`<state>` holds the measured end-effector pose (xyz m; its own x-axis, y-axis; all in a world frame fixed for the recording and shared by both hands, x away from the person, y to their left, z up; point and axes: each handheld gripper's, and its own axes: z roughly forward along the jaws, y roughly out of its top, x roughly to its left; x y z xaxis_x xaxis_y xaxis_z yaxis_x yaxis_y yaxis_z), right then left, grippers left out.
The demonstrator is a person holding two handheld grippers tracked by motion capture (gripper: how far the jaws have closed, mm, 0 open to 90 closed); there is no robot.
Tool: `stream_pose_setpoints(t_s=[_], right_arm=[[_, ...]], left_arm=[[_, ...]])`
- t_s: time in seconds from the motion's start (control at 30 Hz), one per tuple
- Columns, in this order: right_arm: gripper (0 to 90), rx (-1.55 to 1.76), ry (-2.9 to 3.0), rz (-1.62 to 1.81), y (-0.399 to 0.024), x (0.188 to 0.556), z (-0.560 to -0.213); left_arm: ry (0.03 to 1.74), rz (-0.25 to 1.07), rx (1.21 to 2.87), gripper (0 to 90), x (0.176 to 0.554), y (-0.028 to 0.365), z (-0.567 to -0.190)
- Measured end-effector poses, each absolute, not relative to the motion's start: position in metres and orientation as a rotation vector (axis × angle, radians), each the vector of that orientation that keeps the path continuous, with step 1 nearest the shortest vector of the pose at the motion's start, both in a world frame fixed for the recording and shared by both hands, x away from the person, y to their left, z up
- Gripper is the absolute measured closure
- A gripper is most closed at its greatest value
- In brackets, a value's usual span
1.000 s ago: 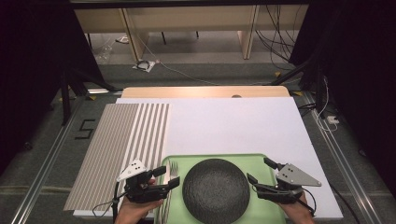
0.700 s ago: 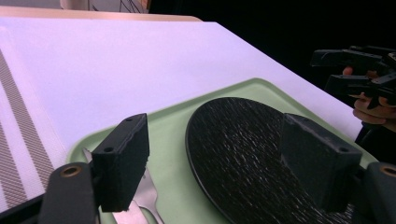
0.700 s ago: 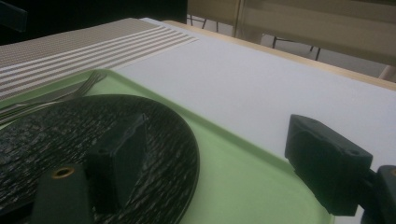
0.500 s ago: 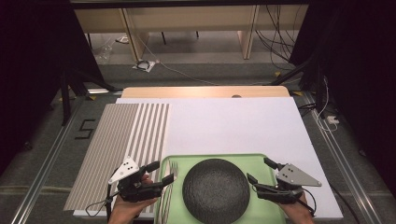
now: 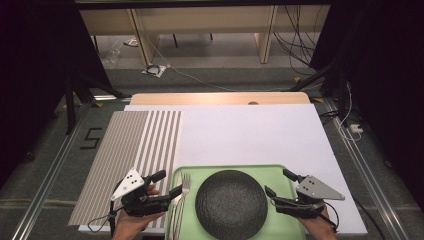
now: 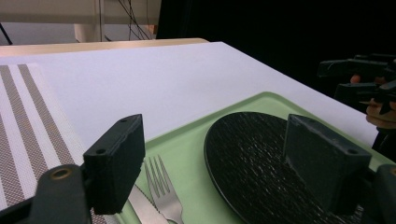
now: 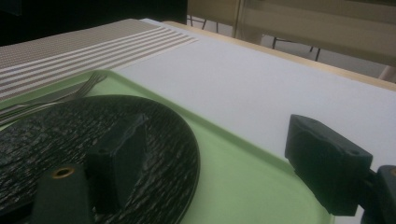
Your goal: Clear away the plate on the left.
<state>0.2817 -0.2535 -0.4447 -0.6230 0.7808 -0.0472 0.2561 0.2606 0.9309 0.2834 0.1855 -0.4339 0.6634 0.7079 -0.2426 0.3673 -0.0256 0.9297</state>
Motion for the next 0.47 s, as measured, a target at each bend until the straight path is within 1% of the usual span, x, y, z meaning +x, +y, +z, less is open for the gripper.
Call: stream_pose_setpoints(t_s=[0.47], right_arm=[[22.0, 0.937, 2.024, 1.353, -0.2538, 0.2815, -0.4447]], left_arm=[[0.914, 0.339, 1.612, 19.2, 0.2853, 0.1891, -0.4359]])
